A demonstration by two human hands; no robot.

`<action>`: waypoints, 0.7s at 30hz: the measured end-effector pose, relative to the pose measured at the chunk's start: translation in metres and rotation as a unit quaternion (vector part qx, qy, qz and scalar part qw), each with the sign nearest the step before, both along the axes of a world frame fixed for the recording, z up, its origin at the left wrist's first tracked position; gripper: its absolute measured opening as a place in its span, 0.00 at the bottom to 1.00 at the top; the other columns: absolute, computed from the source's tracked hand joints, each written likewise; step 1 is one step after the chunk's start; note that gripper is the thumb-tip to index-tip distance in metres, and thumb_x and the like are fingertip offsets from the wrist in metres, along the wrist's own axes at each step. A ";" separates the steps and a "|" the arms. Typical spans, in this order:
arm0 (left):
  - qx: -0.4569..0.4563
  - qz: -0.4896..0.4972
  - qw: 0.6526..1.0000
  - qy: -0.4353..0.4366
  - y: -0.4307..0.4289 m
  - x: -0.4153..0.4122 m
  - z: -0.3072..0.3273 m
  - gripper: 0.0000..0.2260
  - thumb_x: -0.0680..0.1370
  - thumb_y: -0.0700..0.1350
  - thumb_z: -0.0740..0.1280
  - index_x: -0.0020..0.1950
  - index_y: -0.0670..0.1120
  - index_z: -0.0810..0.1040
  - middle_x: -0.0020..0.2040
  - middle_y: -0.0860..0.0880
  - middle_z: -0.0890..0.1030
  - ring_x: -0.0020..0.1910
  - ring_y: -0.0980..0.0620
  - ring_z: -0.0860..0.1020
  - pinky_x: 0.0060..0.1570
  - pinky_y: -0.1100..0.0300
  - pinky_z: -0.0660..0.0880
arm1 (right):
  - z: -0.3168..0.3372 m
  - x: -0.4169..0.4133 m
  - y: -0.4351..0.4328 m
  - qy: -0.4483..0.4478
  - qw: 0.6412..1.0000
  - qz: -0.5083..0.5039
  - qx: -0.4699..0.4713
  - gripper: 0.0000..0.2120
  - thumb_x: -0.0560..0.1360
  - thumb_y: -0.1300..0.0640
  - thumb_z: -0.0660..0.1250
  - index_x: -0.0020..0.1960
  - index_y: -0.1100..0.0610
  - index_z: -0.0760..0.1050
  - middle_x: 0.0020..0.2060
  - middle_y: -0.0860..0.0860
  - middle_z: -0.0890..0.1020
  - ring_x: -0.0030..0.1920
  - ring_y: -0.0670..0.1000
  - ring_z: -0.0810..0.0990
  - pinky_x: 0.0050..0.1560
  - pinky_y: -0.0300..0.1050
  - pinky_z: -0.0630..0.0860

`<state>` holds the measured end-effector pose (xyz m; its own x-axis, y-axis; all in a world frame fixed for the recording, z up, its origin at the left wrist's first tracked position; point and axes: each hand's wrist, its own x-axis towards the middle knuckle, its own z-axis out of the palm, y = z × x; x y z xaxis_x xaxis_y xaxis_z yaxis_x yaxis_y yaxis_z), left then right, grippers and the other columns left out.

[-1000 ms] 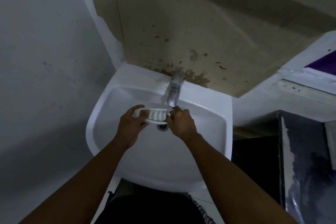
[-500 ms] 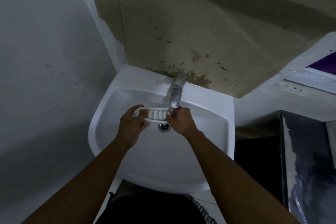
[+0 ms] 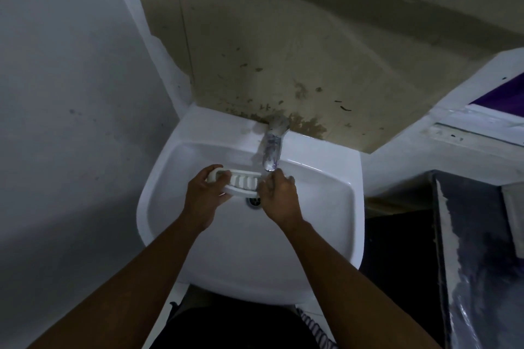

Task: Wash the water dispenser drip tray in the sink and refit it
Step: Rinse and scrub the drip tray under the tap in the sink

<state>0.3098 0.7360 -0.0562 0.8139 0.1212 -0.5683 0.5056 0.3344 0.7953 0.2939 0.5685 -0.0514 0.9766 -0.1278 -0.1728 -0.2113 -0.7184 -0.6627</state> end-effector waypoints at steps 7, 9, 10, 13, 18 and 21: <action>0.034 -0.039 0.998 -0.035 -0.016 -0.004 0.010 0.08 0.72 0.39 0.73 0.45 0.52 0.81 0.48 0.46 0.82 0.44 0.52 0.83 0.37 0.61 0.79 | 0.000 0.009 -0.005 0.089 0.994 0.056 -0.009 0.13 0.76 0.57 0.66 0.45 0.69 0.81 0.47 0.64 0.83 0.47 0.62 0.81 0.50 0.52 0.76; 0.050 -0.033 0.998 -0.033 -0.019 -0.008 0.011 0.07 0.72 0.40 0.73 0.46 0.51 0.81 0.48 0.47 0.82 0.43 0.52 0.83 0.37 0.60 0.80 | 0.002 0.012 -0.006 0.114 0.992 0.042 -0.027 0.15 0.76 0.53 0.66 0.48 0.65 0.80 0.47 0.61 0.83 0.48 0.60 0.82 0.51 0.51 0.78; 0.050 -0.029 0.998 -0.034 -0.020 -0.009 0.011 0.07 0.72 0.41 0.73 0.48 0.50 0.81 0.49 0.47 0.82 0.44 0.52 0.83 0.38 0.58 0.81 | 0.003 0.013 -0.007 0.115 0.991 0.041 -0.049 0.16 0.77 0.50 0.64 0.49 0.64 0.79 0.49 0.60 0.83 0.50 0.61 0.81 0.53 0.54 0.78; 0.044 -0.039 0.997 -0.045 -0.020 -0.005 0.017 0.07 0.73 0.41 0.72 0.49 0.48 0.81 0.48 0.48 0.82 0.46 0.52 0.83 0.40 0.58 0.81 | 0.004 0.009 -0.010 0.067 0.983 0.078 -0.149 0.18 0.79 0.48 0.56 0.49 0.59 0.79 0.52 0.55 0.81 0.54 0.61 0.79 0.66 0.65 0.66; 0.068 -0.042 0.996 -0.044 -0.020 -0.005 0.019 0.07 0.74 0.40 0.71 0.51 0.45 0.80 0.47 0.49 0.81 0.44 0.54 0.82 0.36 0.62 0.80 | 0.002 0.004 -0.007 0.067 0.979 0.057 -0.187 0.21 0.80 0.45 0.53 0.45 0.57 0.79 0.47 0.54 0.83 0.52 0.59 0.80 0.71 0.70 0.53; 0.063 -0.026 0.997 -0.035 -0.020 -0.013 0.013 0.09 0.74 0.40 0.71 0.54 0.43 0.79 0.49 0.46 0.81 0.47 0.51 0.82 0.38 0.60 0.81 | 0.001 0.006 -0.007 0.116 0.987 0.056 -0.096 0.18 0.78 0.47 0.57 0.46 0.59 0.79 0.48 0.58 0.80 0.54 0.63 0.77 0.65 0.64 0.66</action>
<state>0.2972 0.7162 -0.0435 0.8575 0.1449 -0.4937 0.4620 0.2055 0.8628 0.2998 0.5620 -0.0504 0.9238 -0.0728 -0.3758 -0.2526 -0.8536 -0.4555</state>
